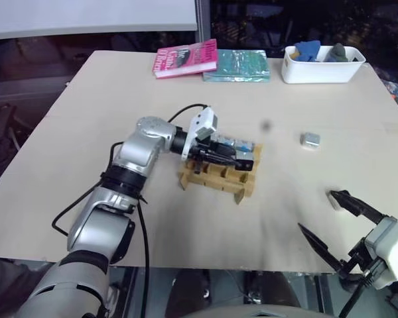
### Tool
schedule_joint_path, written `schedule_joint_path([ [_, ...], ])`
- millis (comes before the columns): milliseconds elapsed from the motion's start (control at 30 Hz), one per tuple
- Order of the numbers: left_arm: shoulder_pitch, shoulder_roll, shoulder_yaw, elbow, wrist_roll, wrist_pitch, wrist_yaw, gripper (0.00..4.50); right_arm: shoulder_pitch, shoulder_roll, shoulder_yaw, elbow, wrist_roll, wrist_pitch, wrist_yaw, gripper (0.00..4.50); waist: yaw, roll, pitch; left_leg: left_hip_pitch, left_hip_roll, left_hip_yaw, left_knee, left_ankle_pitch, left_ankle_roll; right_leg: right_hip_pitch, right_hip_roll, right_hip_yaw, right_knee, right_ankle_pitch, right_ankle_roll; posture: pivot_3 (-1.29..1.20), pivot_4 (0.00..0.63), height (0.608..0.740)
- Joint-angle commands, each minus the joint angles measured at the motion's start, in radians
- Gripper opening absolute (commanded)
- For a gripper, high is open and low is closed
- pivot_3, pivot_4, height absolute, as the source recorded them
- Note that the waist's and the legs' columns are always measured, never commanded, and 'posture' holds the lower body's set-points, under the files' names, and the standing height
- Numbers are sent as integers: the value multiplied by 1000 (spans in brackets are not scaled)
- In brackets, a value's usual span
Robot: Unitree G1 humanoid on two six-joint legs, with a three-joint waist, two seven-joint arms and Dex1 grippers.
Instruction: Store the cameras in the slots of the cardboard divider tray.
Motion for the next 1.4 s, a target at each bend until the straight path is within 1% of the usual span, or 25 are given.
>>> schedule_joint_path([
  [33,-14,11,11,1,28,-82,-48,637,34,20,-3,-41,-8,-66,-4,4436,1,0,0,0,-1,-1,0,0,0,0,0,0,0,0,0,0,150,740],
  [333,15,29,21,6,60,-98,-66,637,70,17,13,-41,24,-128,14,4436,2,0,0,0,-2,-4,0,0,0,0,0,0,0,0,0,0,150,740],
  [467,19,19,16,12,81,-100,-53,637,62,27,3,-40,73,-123,44,4436,2,0,0,0,-2,-4,0,0,0,0,-1,0,0,0,0,0,150,740],
  [533,20,15,10,23,101,-116,-41,637,31,3,-9,-27,137,-99,68,4436,2,0,0,0,-3,-5,1,0,0,0,-1,0,0,0,0,0,150,740],
  [633,19,9,12,34,116,-122,-28,637,-49,-21,-20,-21,202,-62,57,4436,0,-1,0,1,-4,-6,1,0,0,1,0,2,1,0,0,0,150,740],
  [800,22,1,18,42,135,-125,-7,637,-169,-73,-13,-10,223,5,54,4436,4,-2,-1,0,-5,-10,3,0,0,2,0,0,1,1,-1,0,150,740],
  [900,32,0,22,25,134,-112,6,637,-257,-94,-23,45,251,27,68,4436,3,-2,-1,0,-5,-11,4,0,0,3,-1,0,1,1,-1,0,150,740],
  [1067,46,-8,32,-1,133,-74,41,637,-415,-164,-72,167,339,60,143,4436,5,-3,-2,0,-6,-14,7,-1,1,5,-1,-2,2,1,-1,0,150,740],
  [1133,47,-10,34,-5,135,-68,46,637,-453,-186,-97,216,364,59,190,4436,3,-3,-2,0,-6,-14,7,-1,1,5,0,-2,2,2,-3,0,150,740],
  [1267,49,-10,35,-3,140,-65,54,637,-474,-207,-146,287,392,50,291,4436,6,-3,-2,0,-6,-16,9,-2,3,7,-1,-3,2,3,-3,0,150,740],
  [1400,48,-11,32,4,145,-70,52,637,-484,-222,-190,369,386,40,384,4436,4,-3,-2,0,-6,-17,10,-2,4,7,-1,-4,3,3,-3,0,150,740],
])
